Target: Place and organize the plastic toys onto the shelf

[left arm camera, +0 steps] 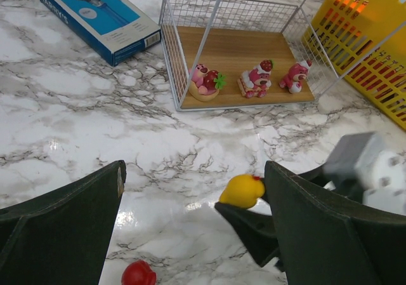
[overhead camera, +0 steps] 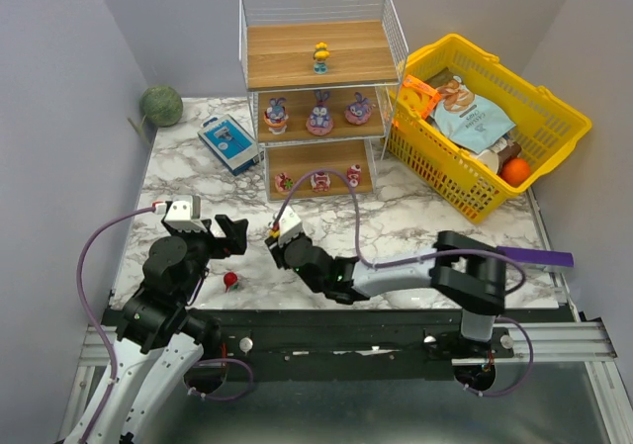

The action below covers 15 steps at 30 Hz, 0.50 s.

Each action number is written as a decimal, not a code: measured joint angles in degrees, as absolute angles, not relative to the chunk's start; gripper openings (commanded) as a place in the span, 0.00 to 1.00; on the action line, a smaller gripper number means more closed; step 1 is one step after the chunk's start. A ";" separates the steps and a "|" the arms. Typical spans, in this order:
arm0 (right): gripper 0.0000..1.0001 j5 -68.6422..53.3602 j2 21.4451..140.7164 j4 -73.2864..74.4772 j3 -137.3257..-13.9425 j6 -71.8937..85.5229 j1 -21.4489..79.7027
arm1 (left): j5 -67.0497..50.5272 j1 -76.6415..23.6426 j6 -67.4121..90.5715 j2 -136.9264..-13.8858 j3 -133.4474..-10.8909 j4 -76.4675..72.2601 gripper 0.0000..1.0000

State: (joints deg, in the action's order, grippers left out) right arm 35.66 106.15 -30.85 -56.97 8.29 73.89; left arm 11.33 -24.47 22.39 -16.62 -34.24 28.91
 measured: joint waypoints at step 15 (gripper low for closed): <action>0.01 37.12 77.52 11.90 -80.05 8.93 63.20 | 11.29 -24.47 22.37 -16.21 -34.24 28.86 0.99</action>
State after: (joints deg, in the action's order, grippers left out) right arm 37.12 77.52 11.90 -80.05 8.93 63.20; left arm 11.29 -24.47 22.37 -16.21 -34.24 28.86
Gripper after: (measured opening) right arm 0.506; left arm 0.988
